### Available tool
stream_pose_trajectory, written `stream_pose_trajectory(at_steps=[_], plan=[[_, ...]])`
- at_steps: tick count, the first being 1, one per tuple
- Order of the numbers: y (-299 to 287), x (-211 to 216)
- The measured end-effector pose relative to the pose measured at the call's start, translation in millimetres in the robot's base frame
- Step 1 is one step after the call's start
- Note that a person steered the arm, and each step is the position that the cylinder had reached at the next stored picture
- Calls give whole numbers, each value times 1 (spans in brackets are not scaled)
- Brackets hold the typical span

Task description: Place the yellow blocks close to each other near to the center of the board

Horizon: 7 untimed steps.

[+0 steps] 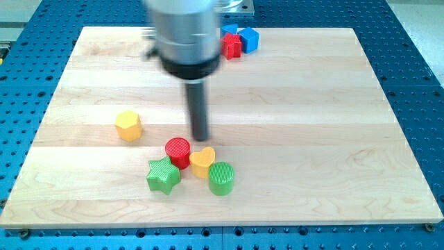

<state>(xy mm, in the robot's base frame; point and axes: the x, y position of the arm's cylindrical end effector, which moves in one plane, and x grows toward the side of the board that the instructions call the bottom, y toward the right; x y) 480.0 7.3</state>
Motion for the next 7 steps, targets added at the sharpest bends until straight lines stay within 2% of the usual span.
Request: stream_pose_trajectory(at_steps=[1, 2, 3, 4, 5, 6, 7], plan=[[95, 43], [48, 113], [-14, 116], [-57, 89], [-58, 52], [-14, 16], [-3, 2]])
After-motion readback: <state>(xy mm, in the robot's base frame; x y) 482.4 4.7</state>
